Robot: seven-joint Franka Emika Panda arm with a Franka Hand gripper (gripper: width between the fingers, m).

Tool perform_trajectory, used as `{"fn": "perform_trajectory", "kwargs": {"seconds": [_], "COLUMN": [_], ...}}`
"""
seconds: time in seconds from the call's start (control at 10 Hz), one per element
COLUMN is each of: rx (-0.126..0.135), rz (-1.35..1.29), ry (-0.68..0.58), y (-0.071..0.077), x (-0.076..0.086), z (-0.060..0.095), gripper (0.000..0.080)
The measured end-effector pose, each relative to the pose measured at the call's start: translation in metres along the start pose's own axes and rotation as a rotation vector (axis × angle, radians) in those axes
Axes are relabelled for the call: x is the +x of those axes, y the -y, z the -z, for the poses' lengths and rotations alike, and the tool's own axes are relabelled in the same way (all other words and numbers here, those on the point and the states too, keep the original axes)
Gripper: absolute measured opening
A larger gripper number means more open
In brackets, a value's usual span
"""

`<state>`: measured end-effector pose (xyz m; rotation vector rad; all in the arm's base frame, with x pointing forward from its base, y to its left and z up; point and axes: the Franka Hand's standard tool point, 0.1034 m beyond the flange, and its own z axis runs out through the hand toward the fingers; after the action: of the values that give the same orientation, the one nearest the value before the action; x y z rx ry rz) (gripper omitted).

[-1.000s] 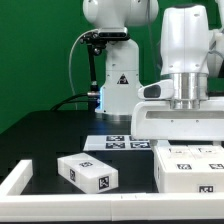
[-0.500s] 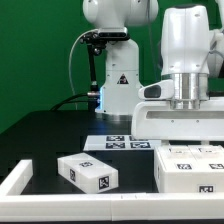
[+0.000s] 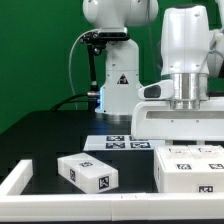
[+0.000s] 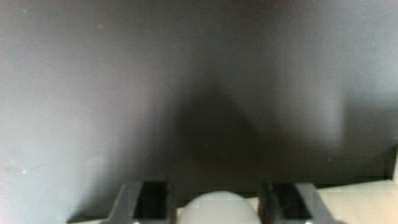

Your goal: Assemble cabinet

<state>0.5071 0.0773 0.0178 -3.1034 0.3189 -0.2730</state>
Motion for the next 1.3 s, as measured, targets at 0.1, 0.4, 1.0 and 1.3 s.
{"fn": "perform_trajectory", "kwargs": {"seconds": [0.1, 0.4, 1.0, 1.3], "rx": [0.021, 0.018, -0.037, -0.042], "rz": [-0.027, -0.115, 0.055, 0.123], "ry": [0.074, 0.207, 0.274, 0.239], "y": [-0.001, 0.009, -0.005, -0.003], "x": [-0.001, 0.009, 0.029, 0.056], "z": [0.016, 0.061, 0.095, 0.109], "gripper": [0.0216, 0.0216, 0.0216, 0.0216]}}
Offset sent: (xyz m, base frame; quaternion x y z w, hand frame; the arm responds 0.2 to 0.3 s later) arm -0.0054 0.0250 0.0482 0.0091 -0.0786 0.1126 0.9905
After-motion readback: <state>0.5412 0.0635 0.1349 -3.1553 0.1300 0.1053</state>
